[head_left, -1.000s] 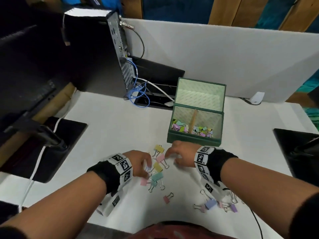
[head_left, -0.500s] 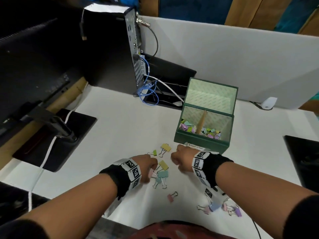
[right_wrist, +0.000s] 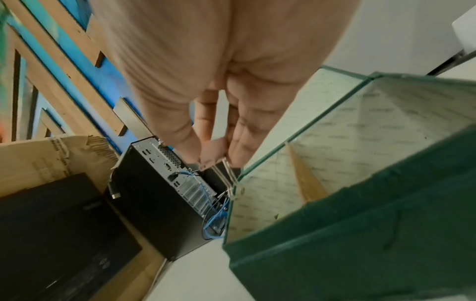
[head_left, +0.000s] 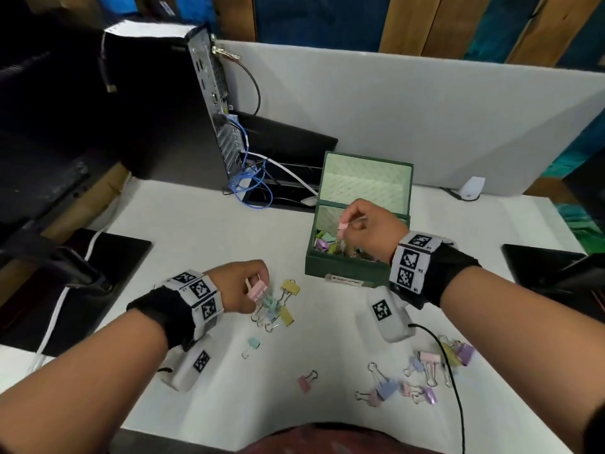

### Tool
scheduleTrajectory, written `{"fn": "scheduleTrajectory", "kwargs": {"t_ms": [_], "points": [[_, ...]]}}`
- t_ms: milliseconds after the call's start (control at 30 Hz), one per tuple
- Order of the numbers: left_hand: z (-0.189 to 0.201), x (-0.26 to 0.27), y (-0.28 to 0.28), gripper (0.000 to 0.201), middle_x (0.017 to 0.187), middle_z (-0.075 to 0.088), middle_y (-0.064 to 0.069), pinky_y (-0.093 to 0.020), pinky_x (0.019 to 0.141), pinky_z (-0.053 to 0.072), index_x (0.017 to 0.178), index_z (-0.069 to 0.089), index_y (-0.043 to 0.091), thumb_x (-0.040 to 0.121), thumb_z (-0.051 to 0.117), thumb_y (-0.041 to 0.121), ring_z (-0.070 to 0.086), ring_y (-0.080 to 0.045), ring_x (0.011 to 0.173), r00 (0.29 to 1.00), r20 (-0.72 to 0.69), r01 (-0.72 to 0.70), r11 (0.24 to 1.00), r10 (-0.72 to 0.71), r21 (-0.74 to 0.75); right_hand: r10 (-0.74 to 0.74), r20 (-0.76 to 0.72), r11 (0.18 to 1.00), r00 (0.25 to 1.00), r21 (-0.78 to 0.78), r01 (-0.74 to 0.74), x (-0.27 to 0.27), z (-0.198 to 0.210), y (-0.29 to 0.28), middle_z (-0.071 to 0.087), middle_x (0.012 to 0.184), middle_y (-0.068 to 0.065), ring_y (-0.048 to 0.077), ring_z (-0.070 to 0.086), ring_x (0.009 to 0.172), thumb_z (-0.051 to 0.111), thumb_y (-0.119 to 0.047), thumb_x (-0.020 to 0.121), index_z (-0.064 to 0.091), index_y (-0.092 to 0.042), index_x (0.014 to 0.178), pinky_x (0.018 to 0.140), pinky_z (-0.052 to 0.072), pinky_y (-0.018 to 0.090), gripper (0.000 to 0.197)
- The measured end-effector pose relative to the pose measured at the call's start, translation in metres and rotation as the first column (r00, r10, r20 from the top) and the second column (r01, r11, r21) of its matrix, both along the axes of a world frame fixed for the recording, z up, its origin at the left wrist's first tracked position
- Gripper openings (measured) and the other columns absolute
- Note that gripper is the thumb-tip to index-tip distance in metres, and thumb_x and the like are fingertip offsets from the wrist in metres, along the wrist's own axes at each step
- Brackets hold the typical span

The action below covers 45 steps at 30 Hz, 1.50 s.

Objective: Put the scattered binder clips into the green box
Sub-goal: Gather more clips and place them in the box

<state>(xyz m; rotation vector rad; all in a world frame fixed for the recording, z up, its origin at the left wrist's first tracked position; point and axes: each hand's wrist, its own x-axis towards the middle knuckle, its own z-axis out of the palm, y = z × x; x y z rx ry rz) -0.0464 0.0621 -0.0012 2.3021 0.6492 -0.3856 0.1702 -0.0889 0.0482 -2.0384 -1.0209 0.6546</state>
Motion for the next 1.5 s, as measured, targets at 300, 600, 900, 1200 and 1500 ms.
{"fn": "scheduleTrajectory", "kwargs": {"t_ms": [300,600,900,1200,1500], "points": [[0.015,0.009,0.011,0.036,0.083,0.059,0.001,-0.034,0.074,0.045,0.087,0.052,0.03,0.062,0.065,0.009,0.056,-0.021,0.074,0.934,0.249,-0.176,0.937,0.256,-0.302,0.035,0.224,0.993,0.974,-0.118,-0.009,0.001,-0.019,0.005,0.041,0.13,-0.001,0.02,0.053,0.107,0.063,-0.022,0.085,0.051,-0.022,0.109,0.089,0.04,0.025,0.027],[0.017,0.02,0.029,0.042,0.082,0.054,0.002,-0.03,0.063,0.047,0.087,0.052,0.036,0.077,0.064,-0.003,0.052,-0.019,0.065,0.818,0.358,-0.375,0.889,0.451,-0.264,0.714,0.224,0.662,0.664,-0.524,-0.535,-0.043,-0.041,0.024,0.052,0.127,0.005,0.024,0.053,0.114,0.051,-0.015,0.088,0.056,-0.019,0.119,0.1,0.044,0.038,0.032],[0.036,0.052,0.022,0.036,0.081,0.049,0.005,-0.021,0.063,0.041,0.1,0.054,0.03,0.077,0.07,0.008,0.047,-0.014,0.061,0.875,0.373,-0.28,0.951,0.308,-0.128,0.876,0.218,0.416,0.429,-0.791,-0.448,-0.051,-0.088,0.045,0.029,0.151,-0.001,0.029,0.038,0.132,0.062,-0.004,0.081,0.031,-0.033,0.141,0.102,0.045,0.046,0.073],[0.035,0.128,-0.007,0.045,0.086,0.043,0.005,-0.023,0.063,0.038,0.115,0.056,0.033,0.075,0.073,0.025,0.044,-0.009,0.068,0.957,0.288,-0.075,0.985,0.027,0.157,0.706,0.285,0.637,0.649,-0.656,-0.404,-0.025,-0.09,-0.009,0.051,0.119,0.002,0.027,0.054,0.104,0.057,-0.018,0.08,0.052,-0.023,0.114,0.079,0.047,0.032,0.034],[0.024,0.143,-0.013,0.054,0.116,0.049,-0.003,-0.022,0.078,0.04,0.126,0.049,0.036,0.078,0.07,0.023,0.052,-0.019,0.097,0.986,0.158,0.007,0.965,-0.05,0.262,0.527,0.177,0.778,0.831,-0.493,-0.389,0.0,-0.054,-0.034,0.062,0.114,0.002,0.02,0.057,0.099,0.057,-0.027,0.083,0.062,-0.021,0.112,0.085,0.046,0.026,0.03]]}}
